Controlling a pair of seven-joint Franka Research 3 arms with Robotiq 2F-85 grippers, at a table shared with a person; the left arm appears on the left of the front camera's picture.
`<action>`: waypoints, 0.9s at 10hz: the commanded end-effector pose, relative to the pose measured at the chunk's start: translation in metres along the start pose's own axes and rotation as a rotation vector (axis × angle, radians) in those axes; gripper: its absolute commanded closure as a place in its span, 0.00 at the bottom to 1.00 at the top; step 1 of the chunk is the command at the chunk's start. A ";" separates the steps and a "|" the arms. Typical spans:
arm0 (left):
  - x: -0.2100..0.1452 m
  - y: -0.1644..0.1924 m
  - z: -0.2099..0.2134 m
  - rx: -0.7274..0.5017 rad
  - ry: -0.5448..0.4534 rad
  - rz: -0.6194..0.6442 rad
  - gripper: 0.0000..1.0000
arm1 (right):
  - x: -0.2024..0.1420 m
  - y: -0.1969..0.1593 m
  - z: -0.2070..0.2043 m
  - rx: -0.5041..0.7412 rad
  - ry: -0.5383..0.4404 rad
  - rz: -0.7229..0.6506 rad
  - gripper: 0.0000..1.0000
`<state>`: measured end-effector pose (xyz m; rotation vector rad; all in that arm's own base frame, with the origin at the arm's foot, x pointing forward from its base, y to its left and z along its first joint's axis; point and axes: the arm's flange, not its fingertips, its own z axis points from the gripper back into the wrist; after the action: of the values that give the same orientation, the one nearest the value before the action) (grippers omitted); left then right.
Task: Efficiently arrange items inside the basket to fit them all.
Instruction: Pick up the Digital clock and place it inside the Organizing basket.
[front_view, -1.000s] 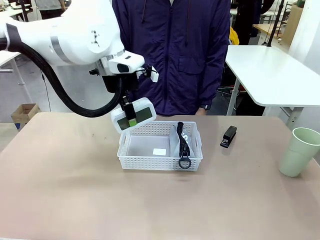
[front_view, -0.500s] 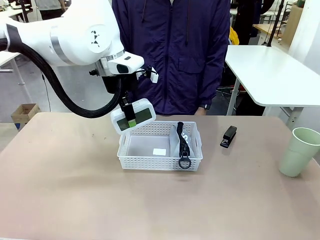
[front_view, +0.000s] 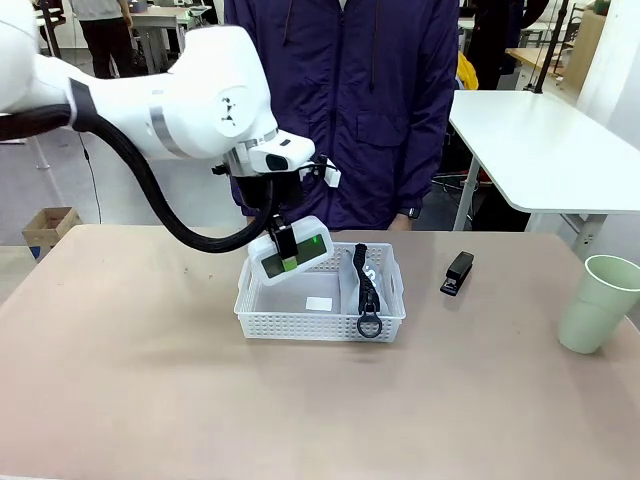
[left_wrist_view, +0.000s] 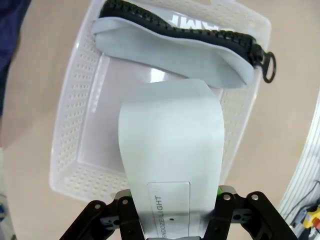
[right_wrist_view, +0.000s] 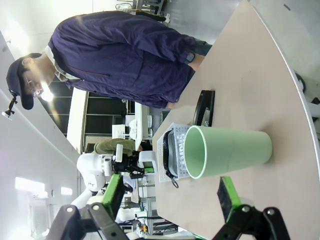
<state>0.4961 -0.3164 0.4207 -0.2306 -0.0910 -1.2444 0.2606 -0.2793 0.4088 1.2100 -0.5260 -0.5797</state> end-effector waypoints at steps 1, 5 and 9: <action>0.016 0.010 0.000 0.009 0.027 0.015 0.49 | 0.002 0.002 0.000 0.027 -0.012 0.021 0.00; 0.038 0.023 -0.050 0.046 0.104 0.051 0.49 | 0.002 0.002 0.000 0.027 -0.012 0.021 0.00; 0.038 0.025 -0.068 0.052 0.223 0.048 0.49 | 0.002 0.002 0.000 0.027 -0.012 0.021 0.00</action>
<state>0.5253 -0.3545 0.3535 -0.1046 0.0331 -1.2191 0.2605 -0.2794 0.4089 1.2100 -0.5261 -0.5798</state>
